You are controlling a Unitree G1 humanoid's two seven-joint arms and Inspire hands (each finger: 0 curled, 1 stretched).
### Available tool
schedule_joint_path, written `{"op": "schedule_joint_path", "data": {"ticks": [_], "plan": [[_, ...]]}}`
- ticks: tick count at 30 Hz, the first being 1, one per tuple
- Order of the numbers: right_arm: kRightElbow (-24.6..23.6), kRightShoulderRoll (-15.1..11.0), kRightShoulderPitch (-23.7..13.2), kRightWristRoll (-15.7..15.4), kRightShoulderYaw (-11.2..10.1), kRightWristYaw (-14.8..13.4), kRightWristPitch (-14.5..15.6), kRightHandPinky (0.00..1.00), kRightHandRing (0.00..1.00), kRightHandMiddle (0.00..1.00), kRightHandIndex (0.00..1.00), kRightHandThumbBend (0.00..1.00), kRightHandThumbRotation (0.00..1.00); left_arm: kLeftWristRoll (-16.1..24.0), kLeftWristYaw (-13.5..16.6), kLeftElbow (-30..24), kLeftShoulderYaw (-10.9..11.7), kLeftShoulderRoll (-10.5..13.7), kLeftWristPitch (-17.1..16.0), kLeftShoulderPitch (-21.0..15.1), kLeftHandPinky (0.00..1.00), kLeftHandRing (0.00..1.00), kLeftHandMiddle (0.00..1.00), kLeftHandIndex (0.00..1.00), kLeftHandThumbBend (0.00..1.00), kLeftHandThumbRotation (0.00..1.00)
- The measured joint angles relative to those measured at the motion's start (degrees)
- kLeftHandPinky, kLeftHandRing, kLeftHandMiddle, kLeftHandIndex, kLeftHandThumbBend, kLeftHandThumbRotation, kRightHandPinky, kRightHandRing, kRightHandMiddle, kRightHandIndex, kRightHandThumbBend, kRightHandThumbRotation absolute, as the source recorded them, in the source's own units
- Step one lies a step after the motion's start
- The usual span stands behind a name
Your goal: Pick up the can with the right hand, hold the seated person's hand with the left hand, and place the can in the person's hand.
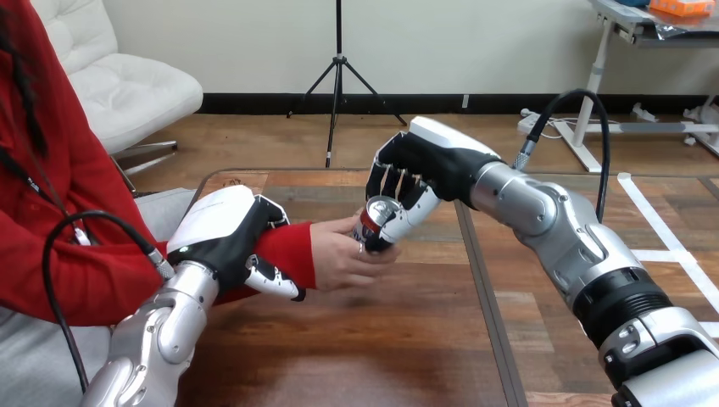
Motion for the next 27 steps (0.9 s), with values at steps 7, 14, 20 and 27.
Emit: {"op": "schedule_joint_path", "data": {"ticks": [7, 14, 20, 27], "plan": [[-1.5, -0.1, 0.0, 0.0, 0.0, 0.0, 1.0, 0.44, 0.51, 0.55, 0.53, 0.94, 0.32, 1.3, 0.0, -0.4, -0.1, 0.2, 0.0, -0.5, 0.40, 0.52, 0.57, 0.57, 0.82, 0.13], [-3.5, -0.4, 0.0, 0.4, -0.1, 0.0, 1.3, 0.50, 0.57, 0.60, 0.59, 0.97, 0.59, 1.8, -0.2, -2.6, -0.2, 0.2, -0.3, -0.6, 0.49, 0.63, 0.67, 0.66, 0.92, 0.29], [-5.0, -0.5, 0.0, 0.9, -0.4, 0.0, 1.2, 0.53, 0.60, 0.64, 0.65, 0.99, 0.78, 1.8, -1.0, -5.4, -0.3, 0.3, -0.9, -0.6, 0.54, 0.67, 0.71, 0.70, 0.98, 0.40], [-6.7, -0.8, 0.0, 1.3, -0.7, 0.0, 0.9, 0.54, 0.63, 0.68, 0.71, 1.00, 0.92, 0.6, -2.8, -9.5, -0.2, 0.6, -2.1, -0.4, 0.58, 0.71, 0.74, 0.74, 1.00, 0.48]]}}
